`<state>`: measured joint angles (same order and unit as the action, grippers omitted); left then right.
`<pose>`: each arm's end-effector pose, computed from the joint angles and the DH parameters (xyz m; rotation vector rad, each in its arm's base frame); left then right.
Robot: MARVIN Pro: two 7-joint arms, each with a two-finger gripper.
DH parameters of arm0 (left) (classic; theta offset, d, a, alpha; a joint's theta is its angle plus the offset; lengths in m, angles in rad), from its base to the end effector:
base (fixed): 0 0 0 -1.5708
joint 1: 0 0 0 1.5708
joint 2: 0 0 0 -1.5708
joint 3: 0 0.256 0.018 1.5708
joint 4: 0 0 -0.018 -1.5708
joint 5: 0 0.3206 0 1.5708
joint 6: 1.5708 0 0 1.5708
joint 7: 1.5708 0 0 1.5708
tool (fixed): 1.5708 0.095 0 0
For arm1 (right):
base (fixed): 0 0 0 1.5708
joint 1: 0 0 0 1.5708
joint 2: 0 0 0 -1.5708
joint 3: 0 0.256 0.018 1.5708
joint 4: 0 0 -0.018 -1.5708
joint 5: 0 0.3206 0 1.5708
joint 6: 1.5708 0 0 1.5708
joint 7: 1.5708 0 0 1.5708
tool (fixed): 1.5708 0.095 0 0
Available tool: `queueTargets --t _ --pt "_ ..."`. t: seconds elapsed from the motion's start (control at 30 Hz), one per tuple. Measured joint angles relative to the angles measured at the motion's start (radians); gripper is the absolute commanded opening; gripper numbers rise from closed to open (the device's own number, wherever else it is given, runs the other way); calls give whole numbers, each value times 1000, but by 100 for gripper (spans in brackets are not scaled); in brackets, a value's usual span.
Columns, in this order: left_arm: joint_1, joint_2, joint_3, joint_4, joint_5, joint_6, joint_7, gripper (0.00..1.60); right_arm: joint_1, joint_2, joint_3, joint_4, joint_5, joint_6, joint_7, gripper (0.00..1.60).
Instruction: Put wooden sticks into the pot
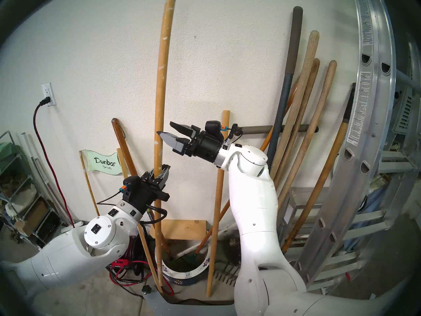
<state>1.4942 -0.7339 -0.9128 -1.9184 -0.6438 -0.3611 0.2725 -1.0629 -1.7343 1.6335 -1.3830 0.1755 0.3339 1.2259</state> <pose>0.3604 -0.0511 -0.2159 1.7271 -0.3747 2.1596 0.4742 0.1206 -0.1008 -1.1696 -0.7733 -1.4762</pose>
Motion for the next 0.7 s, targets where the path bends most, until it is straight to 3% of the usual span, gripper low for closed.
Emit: queueTargets --t 0.4,0.7 --pt "0 20 -25 -60 30 0 59 0 -9 29 46 -10 -17 21 -35 160" --pt "-27 3 -29 -31 63 -1 82 0 -33 51 86 -35 -32 34 -52 160"
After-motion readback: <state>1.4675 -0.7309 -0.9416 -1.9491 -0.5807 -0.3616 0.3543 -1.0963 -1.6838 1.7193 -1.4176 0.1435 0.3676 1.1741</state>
